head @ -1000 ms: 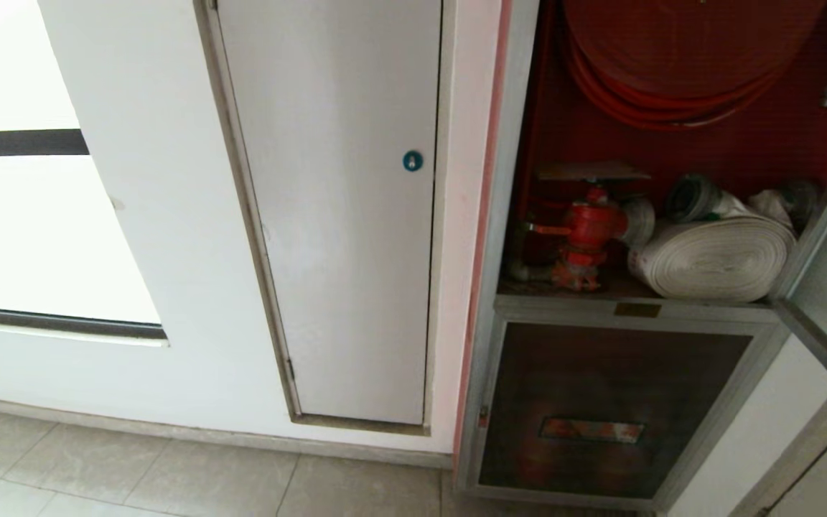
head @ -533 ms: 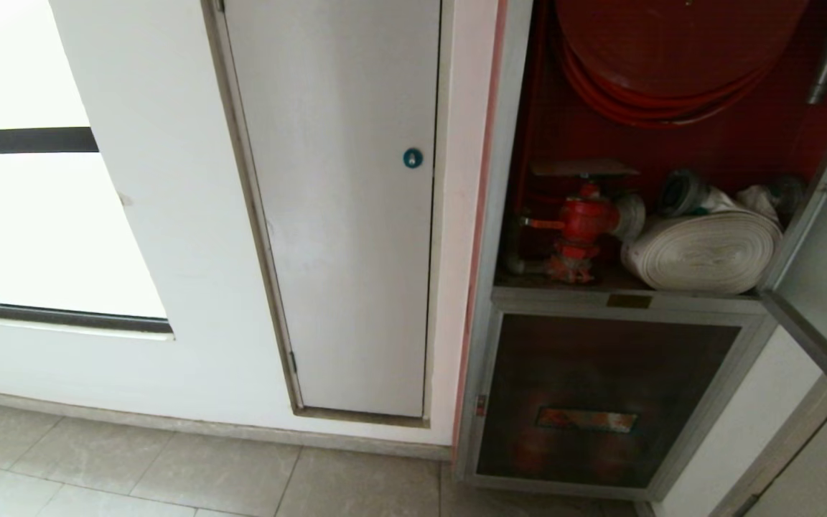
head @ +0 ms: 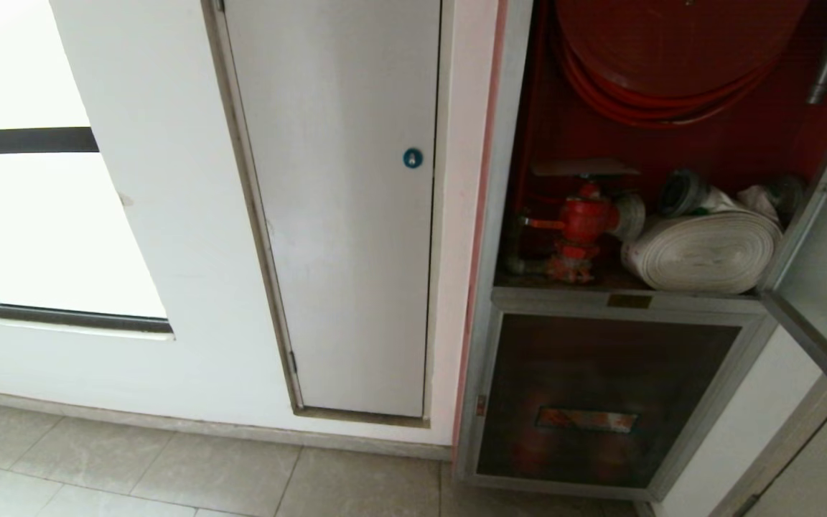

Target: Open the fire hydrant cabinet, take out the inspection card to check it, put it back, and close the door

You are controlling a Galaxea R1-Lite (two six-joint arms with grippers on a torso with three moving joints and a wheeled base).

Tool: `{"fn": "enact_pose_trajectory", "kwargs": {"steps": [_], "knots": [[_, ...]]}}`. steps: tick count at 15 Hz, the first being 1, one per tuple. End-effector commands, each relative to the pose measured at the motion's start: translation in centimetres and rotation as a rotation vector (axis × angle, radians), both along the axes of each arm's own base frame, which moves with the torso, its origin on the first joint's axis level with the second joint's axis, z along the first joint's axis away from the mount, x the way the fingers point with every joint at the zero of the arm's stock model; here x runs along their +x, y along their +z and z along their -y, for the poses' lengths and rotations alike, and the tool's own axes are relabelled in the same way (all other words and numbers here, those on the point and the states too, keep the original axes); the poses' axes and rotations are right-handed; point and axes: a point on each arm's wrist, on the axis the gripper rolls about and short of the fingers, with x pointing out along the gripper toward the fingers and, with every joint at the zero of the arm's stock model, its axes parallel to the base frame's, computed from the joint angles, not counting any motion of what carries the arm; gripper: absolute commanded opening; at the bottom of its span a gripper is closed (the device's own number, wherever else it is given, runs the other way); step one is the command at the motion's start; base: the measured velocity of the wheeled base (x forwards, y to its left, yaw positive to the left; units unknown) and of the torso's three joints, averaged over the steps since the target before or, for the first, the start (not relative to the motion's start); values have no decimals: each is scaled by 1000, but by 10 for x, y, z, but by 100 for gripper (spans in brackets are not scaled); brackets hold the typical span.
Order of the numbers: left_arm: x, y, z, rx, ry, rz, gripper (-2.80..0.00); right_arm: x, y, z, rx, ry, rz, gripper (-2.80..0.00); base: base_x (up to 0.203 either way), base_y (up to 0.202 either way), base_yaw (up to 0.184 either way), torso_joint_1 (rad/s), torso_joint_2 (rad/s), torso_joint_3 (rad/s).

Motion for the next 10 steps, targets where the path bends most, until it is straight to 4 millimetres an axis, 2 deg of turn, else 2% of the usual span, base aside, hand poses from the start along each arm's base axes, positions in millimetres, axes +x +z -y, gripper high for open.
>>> {"fn": "enact_pose_trajectory", "kwargs": {"steps": [1,10], "knots": [[0,0,0,0,0,1,-280,0,-1,0,0,1,-6,-280,0,0,0,0,0,0],[0,0,0,0,0,1,-280,1,-1,0,3,1,-6,-280,0,0,0,0,0,0]]}}
